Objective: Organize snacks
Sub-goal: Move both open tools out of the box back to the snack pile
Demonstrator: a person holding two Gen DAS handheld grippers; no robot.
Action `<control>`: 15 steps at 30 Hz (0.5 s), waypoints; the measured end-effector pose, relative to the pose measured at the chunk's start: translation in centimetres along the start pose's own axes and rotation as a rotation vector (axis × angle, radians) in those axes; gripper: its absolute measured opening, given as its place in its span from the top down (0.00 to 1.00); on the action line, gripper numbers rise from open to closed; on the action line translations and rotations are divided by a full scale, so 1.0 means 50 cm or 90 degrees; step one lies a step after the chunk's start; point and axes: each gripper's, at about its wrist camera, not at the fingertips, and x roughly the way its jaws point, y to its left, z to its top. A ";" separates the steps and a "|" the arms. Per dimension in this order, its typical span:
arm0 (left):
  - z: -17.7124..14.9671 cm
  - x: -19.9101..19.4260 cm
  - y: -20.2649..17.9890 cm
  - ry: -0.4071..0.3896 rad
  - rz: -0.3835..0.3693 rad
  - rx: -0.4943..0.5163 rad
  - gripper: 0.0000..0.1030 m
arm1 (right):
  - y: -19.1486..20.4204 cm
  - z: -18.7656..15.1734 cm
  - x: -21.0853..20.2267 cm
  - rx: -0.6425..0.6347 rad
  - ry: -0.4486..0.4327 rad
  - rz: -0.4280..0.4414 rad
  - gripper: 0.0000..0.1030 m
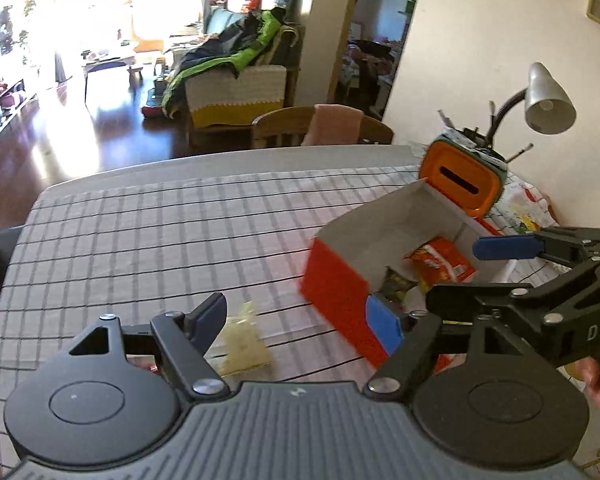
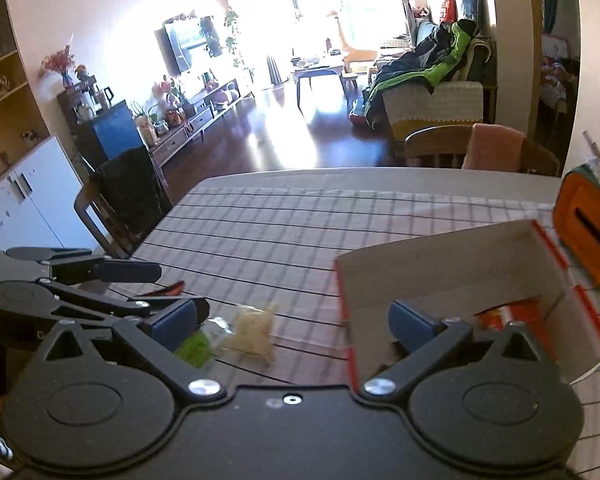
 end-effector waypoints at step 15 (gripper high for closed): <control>-0.084 -0.064 0.234 -0.010 0.017 -0.014 0.08 | 0.133 -0.058 0.106 0.034 0.040 -0.006 0.00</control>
